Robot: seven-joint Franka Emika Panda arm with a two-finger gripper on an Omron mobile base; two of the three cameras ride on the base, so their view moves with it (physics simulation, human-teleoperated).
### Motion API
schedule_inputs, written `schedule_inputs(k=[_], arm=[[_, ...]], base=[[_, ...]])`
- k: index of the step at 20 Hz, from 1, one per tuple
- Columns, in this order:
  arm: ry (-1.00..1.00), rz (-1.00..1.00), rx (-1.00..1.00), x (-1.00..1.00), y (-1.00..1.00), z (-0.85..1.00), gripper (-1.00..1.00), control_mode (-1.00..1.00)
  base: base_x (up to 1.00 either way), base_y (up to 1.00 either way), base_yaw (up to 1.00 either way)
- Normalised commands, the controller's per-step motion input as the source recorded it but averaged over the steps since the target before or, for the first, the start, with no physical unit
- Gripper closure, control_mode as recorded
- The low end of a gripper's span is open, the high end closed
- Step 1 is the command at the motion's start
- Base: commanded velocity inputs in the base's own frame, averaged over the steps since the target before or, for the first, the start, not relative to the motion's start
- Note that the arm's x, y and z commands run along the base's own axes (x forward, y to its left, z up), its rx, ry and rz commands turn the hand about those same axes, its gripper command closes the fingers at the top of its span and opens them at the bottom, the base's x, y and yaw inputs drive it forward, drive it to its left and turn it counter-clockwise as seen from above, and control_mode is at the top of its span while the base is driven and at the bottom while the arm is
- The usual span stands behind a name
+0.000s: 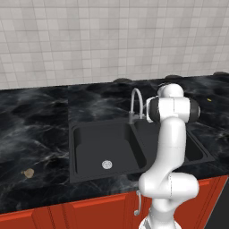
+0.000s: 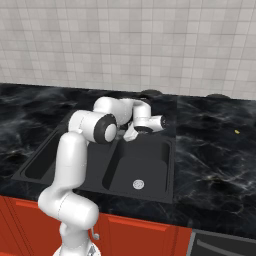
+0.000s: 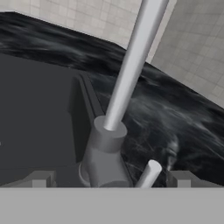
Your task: Turn on the sink faucet. Then move the garlic from the counter to the sink. Turn off the sink. Move the vegetable from the sink to the pot next to the stove. Finally move the pot to the rear left burner.
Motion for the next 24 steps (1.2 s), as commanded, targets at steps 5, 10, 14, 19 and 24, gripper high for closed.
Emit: schedule_inputs(k=[5, 10, 14, 19, 24], arm=[[0.0, 0.0, 0.0, 0.0, 0.02, 0.0, -1.0, -1.0], [0.0, 0.0, 0.0, 0.0, 0.02, 0.0, -1.0, -1.0], [0.0, 0.0, 0.0, 0.0, 0.04, 0.0, -1.0, -1.0], [0.0, 0.0, 0.0, 0.0, 0.1, 0.0, -1.0, -1.0], [0.0, 0.0, 0.02, 0.0, 0.06, 0.0, -1.0, -1.0]], base=[[0.0, 0.0, 0.0], [0.0, 0.0, 0.0], [0.0, 0.0, 0.0], [0.0, 0.0, 0.0], [0.0, 0.0, 0.0]])
